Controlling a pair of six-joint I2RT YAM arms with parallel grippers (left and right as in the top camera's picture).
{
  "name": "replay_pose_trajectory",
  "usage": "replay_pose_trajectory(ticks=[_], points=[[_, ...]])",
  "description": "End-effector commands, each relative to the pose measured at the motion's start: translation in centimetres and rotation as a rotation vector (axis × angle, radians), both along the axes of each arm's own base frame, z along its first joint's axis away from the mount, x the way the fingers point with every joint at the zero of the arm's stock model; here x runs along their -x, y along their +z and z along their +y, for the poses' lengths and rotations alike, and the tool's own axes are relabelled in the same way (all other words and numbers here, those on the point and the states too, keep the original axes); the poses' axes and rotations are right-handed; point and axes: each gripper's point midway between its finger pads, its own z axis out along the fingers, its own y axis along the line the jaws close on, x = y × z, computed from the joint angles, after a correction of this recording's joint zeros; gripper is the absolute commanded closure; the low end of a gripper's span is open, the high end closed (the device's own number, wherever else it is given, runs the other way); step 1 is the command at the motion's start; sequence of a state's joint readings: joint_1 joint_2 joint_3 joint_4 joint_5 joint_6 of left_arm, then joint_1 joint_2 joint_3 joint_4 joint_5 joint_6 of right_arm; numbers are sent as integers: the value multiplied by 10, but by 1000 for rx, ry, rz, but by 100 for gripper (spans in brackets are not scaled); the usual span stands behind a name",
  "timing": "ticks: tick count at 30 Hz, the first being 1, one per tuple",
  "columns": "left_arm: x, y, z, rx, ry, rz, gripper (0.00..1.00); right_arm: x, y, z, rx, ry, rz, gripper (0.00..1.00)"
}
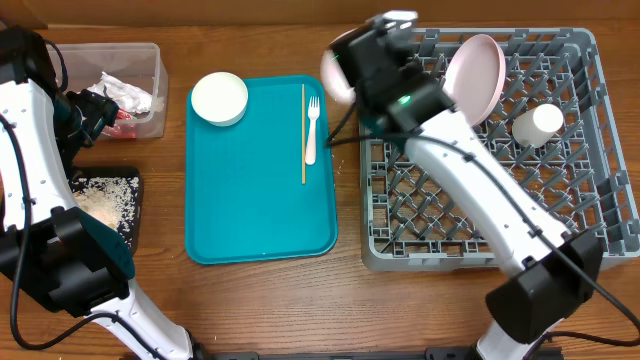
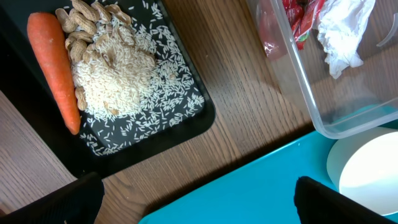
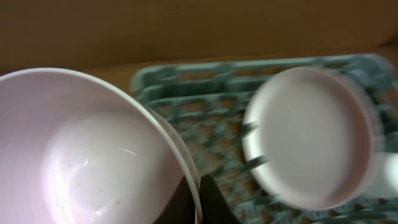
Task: Sort waste into correct bins and load items into the dishwasher rack
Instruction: 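Lift the pink bowl and carry it right over the dish rack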
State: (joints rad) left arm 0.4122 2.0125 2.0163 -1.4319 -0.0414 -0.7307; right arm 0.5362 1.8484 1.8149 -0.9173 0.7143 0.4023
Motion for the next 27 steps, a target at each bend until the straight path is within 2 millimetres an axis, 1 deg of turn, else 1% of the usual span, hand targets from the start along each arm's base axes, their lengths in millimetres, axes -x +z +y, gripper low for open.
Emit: replay_pose_trajectory(ticks=[1,3,5,8,10,11,14,17,19,21,24,27], points=[[-1,-2,-1,-7,4,7,0,-11,22,-61,139,-173,-71,96],[-1,-2,-1,-7,4,7,0,-18,20,-83,169,-210,-67,95],[-1,-2,-1,-7,4,7,0,-29,16,-110,227,-219,-56,92],[-1,-2,-1,-7,4,7,0,-33,11,-120,268,-211,-28,92],[-1,-2,-1,-7,4,8,0,-30,6,-120,278,-198,3,92],[-1,-2,-1,-7,4,7,0,-29,2,-116,268,-178,22,92],[-1,-2,-1,-7,4,7,0,-26,-10,-99,205,-117,63,96],[-1,-2,-1,-7,4,7,0,-17,-13,-86,127,-106,82,96],[-1,-2,-1,-7,4,7,0,-8,-7,-84,85,-126,85,96],[-1,-2,-1,-7,4,7,0,4,2,-89,56,-156,87,96],[-1,-2,-1,-7,4,7,0,28,20,-99,16,-204,82,96],[-1,-2,-1,-7,4,7,0,46,36,-103,-25,-220,61,96]])
